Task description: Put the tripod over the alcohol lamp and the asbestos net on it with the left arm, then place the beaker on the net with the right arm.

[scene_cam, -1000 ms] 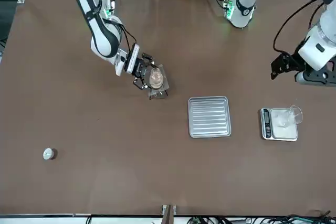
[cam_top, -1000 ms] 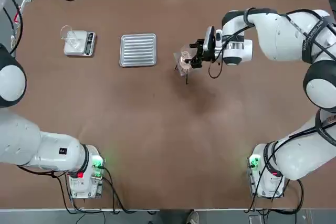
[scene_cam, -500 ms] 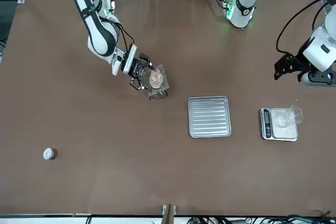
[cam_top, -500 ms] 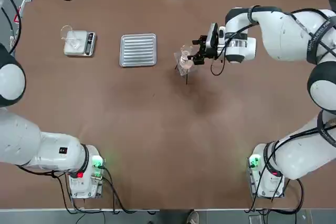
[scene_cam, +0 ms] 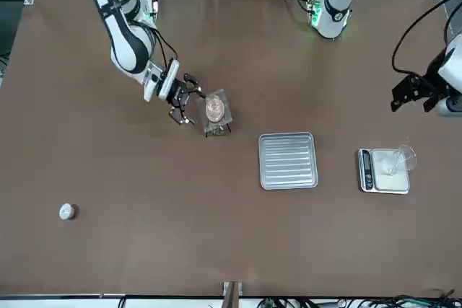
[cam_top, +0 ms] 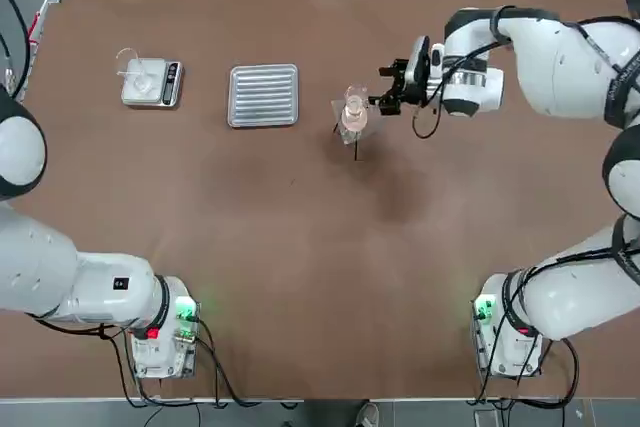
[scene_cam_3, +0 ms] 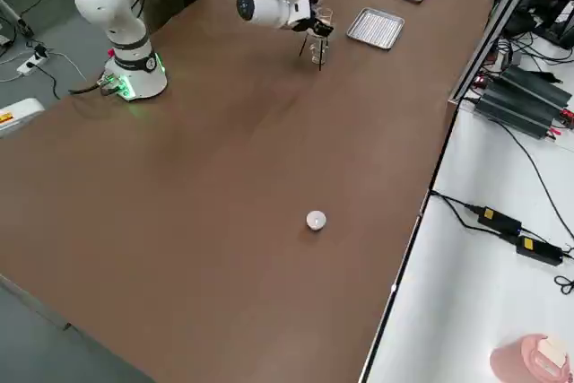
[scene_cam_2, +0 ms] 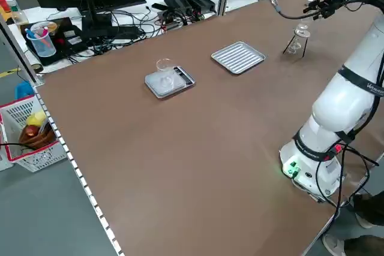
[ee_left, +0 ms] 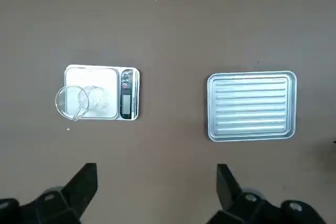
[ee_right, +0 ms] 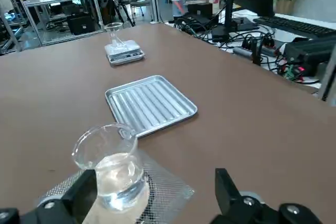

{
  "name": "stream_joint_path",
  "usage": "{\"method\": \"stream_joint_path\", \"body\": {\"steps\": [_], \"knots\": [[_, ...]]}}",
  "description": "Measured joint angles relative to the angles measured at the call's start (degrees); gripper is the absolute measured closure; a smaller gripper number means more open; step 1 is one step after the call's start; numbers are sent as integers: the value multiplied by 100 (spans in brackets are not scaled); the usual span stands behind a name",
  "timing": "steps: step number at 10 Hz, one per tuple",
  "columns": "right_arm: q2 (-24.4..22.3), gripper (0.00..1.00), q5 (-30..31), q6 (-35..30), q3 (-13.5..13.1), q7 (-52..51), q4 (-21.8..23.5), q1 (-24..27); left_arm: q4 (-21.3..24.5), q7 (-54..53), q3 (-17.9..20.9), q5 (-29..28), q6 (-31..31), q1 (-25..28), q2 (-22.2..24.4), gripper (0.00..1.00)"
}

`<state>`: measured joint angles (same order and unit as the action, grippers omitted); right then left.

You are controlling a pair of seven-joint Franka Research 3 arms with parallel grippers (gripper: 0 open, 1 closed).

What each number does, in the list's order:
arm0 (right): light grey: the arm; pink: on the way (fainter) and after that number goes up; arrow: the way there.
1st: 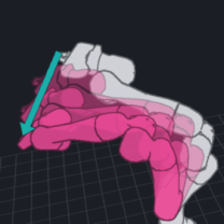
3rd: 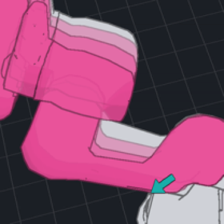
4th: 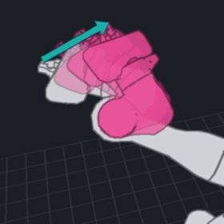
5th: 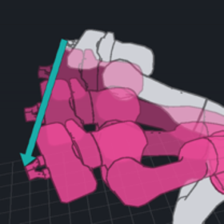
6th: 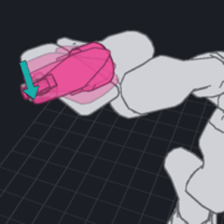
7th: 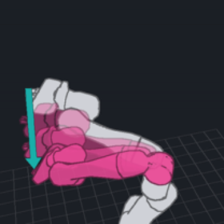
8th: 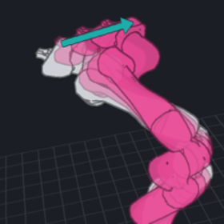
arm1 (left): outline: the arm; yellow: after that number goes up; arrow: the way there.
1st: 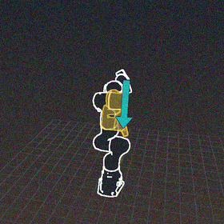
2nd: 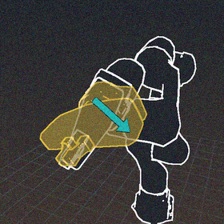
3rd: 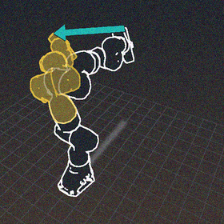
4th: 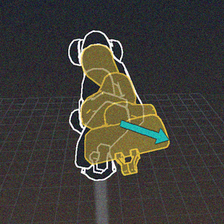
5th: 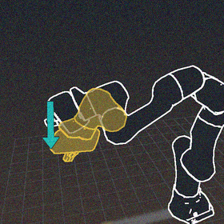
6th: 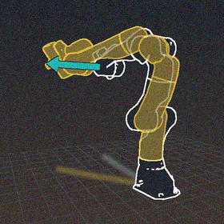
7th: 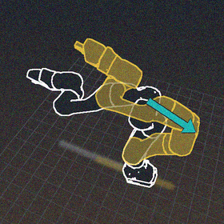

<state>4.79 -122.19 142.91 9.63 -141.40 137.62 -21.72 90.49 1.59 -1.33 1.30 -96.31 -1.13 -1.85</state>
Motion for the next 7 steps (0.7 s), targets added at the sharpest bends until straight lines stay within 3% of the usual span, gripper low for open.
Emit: {"method": "stream_joint_path", "body": {"steps": [4, 6, 7], "knots": [[-604, 0, 105, -25, -196, 58, -111, 540, -3, 0, -30, 0, 2, -17, -16, 0], [-686, 0, 907, -22, -537, 120, -608, 592, -20, -101, -52, 0, 189, -36, -16, 0], [-684, 0, 1596, -8, -711, 149, -859, 625, -27, -214, -56, 0, 285, -34, -16, 0]]}}
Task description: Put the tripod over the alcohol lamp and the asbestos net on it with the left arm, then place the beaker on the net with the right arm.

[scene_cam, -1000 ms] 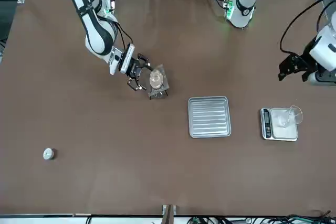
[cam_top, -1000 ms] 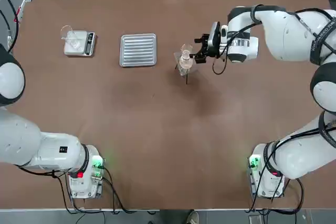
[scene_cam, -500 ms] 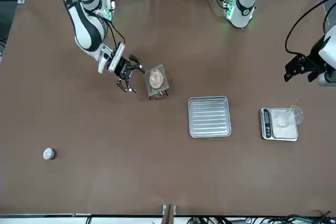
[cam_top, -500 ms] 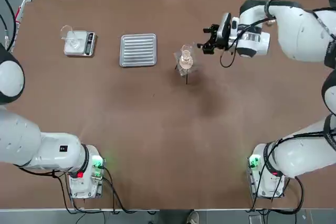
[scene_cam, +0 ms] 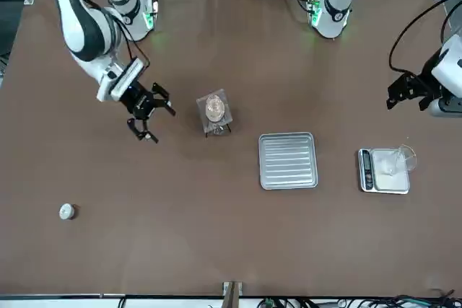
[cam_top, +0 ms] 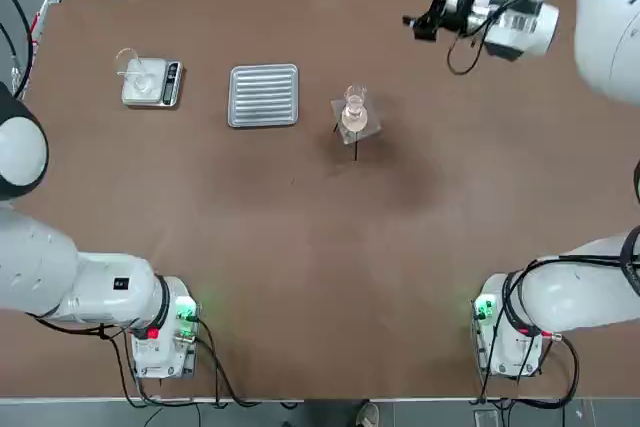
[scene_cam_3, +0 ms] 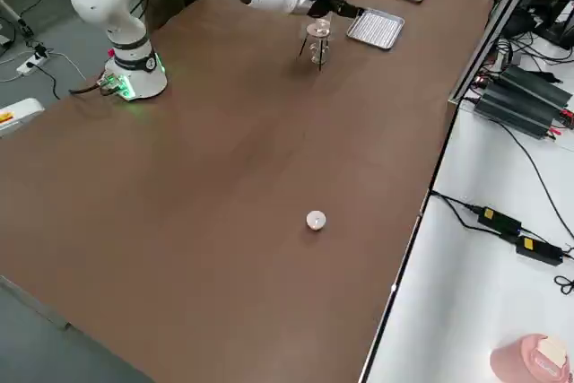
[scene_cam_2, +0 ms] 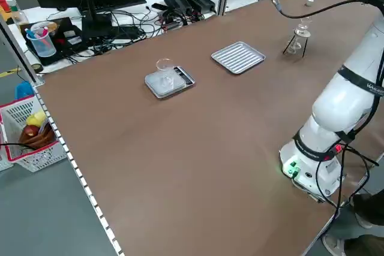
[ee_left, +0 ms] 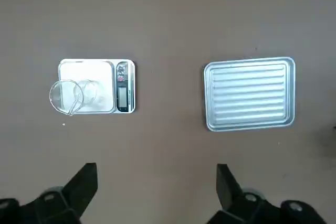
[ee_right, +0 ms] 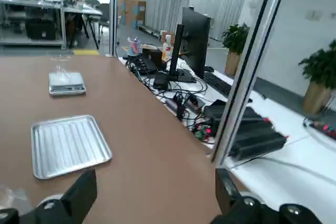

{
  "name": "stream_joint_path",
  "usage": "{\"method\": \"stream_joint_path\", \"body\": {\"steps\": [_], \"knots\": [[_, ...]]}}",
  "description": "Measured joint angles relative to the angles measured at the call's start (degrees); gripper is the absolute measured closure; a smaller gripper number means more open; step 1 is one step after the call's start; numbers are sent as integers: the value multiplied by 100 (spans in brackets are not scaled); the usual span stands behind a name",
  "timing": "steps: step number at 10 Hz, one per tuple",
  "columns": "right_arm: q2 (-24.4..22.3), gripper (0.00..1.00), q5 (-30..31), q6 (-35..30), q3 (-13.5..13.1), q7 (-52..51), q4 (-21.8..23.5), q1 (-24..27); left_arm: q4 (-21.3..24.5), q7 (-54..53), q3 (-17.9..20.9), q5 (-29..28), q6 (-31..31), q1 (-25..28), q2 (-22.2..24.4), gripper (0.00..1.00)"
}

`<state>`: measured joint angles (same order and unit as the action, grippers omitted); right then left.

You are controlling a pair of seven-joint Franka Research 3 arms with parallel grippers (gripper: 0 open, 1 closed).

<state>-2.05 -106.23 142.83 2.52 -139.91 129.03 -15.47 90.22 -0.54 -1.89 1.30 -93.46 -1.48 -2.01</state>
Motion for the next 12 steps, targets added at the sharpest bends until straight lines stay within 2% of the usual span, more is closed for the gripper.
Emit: {"method": "stream_joint_path", "body": {"steps": [1, 3, 5, 9, 12], "knots": [[3, 0, 815, 4, -121, 63, -239, 110, -10, -58, 0, 0, 64, 2, 1, 0], [30, 0, 2559, -1, -173, 542, -606, 452, -12, -65, -7, 0, 100, -2, 1, 0], [113, 0, 4035, -5, -174, 1730, -907, 583, -12, -63, -7, 0, 104, 2, 1, 0], [320, 0, 6979, 9, -171, 6165, -1589, 595, -14, -63, -7, 0, 104, 5, 0, 0], [657, 0, 8226, -12, -171, 9445, -2176, 642, -16, -64, -4, 0, 104, 24, 1, 0]]}}
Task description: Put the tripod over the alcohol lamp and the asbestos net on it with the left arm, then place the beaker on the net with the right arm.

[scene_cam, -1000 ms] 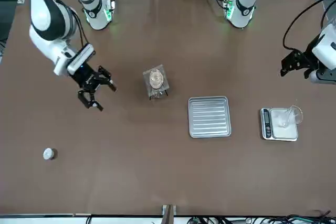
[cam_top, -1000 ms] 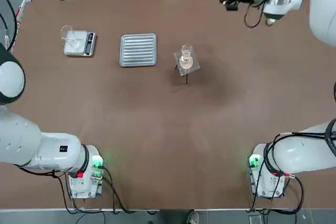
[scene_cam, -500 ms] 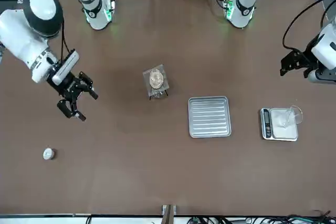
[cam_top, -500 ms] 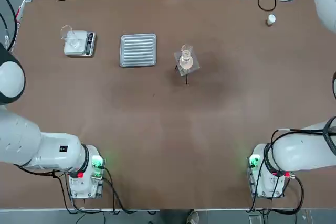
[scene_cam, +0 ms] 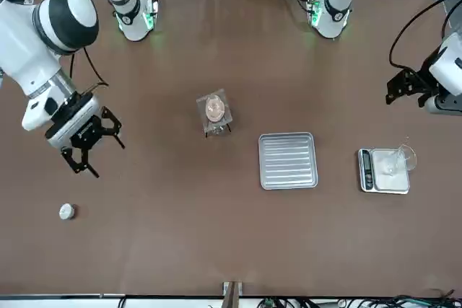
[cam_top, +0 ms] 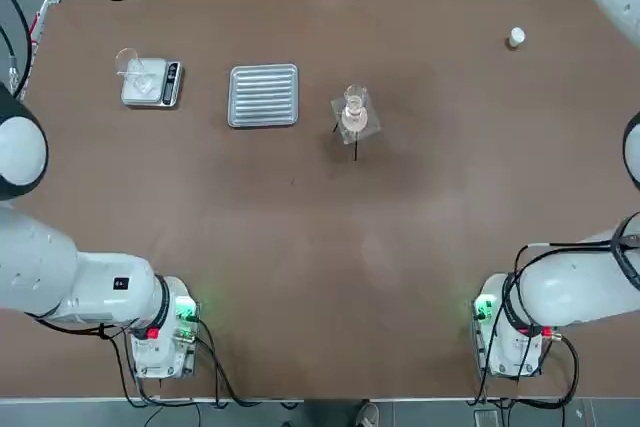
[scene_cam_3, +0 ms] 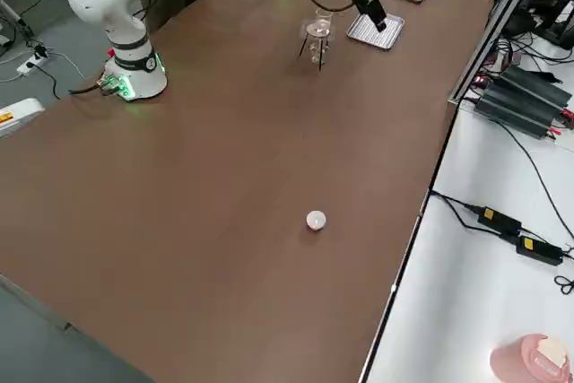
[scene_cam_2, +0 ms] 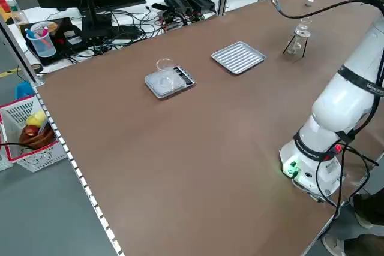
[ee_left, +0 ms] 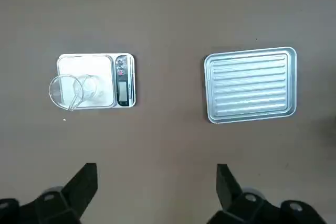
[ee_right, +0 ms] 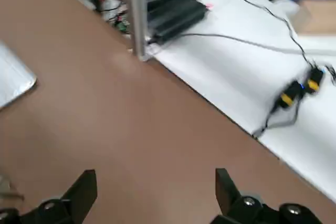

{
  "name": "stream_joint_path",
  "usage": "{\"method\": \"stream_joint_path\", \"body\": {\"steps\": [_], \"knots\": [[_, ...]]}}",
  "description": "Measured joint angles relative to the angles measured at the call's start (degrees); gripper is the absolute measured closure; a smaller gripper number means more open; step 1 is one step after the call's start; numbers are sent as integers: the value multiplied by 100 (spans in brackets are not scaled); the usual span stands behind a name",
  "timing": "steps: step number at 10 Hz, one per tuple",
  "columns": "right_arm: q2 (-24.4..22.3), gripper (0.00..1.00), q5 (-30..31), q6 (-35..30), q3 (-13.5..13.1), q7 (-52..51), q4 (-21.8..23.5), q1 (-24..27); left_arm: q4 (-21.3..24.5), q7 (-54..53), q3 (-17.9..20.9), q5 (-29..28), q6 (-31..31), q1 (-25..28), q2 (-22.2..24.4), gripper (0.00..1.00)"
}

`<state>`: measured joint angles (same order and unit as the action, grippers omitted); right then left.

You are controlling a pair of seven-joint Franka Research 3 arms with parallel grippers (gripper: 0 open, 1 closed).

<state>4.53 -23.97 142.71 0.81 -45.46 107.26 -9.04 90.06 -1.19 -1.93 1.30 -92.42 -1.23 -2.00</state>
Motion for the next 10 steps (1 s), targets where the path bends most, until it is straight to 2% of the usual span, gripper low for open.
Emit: {"method": "stream_joint_path", "body": {"steps": [2, 4, 7, 10], "knots": [[267, 0, 757, -415, 0, 2217, -518, 89, -3, 0, 2, 0, 0, 6, 0, 0], [459, 0, 1317, -1256, 10, 4132, -1179, 120, -32, 0, 6, 0, 0, 15, 0, 0], [530, 0, 1382, -2726, 10, 4990, -2032, 225, -70, -1, 5, 0, 0, 15, 0, 0], [549, 0, 1384, -3507, 27, 5298, -2526, 257, -72, -1, 3, 0, 0, 7, 0, 0]]}}
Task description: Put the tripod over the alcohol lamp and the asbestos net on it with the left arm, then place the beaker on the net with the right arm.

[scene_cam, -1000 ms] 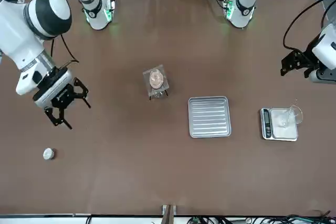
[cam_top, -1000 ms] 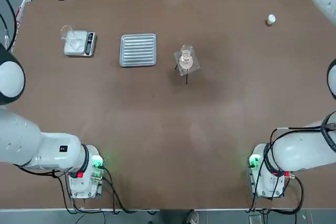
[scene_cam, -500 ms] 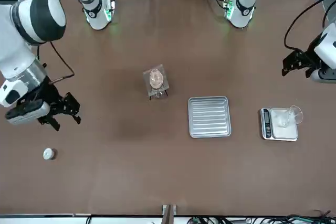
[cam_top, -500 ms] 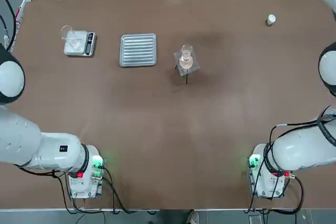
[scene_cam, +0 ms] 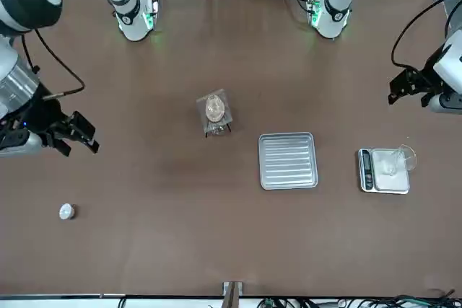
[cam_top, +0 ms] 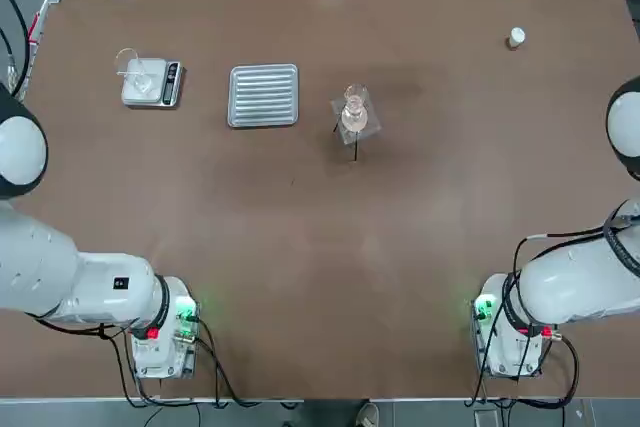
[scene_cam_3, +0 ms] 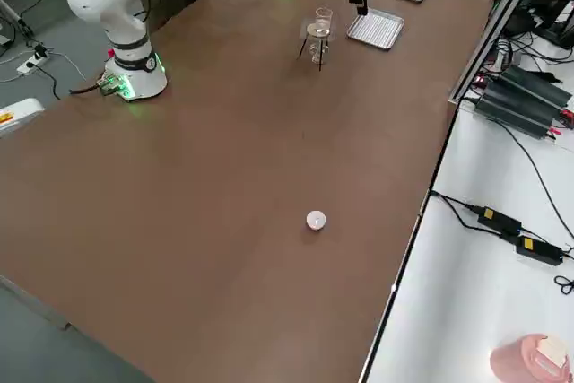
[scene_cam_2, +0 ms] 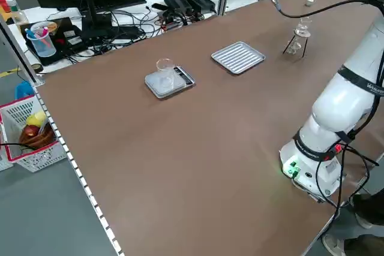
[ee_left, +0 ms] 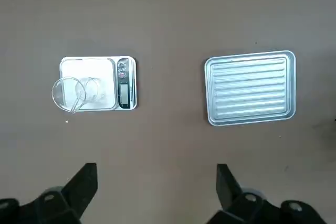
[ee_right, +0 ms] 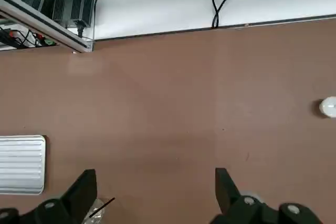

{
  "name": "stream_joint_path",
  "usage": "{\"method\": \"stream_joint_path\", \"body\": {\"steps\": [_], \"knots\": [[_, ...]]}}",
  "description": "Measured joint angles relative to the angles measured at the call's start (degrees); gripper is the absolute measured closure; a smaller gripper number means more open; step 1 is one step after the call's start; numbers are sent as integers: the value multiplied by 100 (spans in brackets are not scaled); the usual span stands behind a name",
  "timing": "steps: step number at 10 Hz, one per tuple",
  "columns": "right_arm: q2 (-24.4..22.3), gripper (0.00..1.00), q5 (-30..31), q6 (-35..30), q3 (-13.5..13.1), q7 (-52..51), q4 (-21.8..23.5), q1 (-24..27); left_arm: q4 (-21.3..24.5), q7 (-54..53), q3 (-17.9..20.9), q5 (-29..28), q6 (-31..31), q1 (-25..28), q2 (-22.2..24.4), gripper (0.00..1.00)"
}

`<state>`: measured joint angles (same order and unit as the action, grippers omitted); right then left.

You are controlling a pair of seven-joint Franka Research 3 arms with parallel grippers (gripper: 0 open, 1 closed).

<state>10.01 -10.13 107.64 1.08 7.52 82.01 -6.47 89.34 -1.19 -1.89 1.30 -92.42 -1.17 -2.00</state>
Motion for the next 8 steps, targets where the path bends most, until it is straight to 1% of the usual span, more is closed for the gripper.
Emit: {"method": "stream_joint_path", "body": {"steps": [2, 5, 8], "knots": [[5, 0, 23, -153, 15, 104, -126, -4, 0, 0, -1, 0, 0, -5, 0, 0], [15, 0, 115, -713, -74, 139, -219, 51, 0, 3, -1, 0, 0, -5, -1, 0], [16, 0, 640, -1145, -181, 63, -276, 388, 0, 0, 3, 0, 4, 8, -2, 0]]}}
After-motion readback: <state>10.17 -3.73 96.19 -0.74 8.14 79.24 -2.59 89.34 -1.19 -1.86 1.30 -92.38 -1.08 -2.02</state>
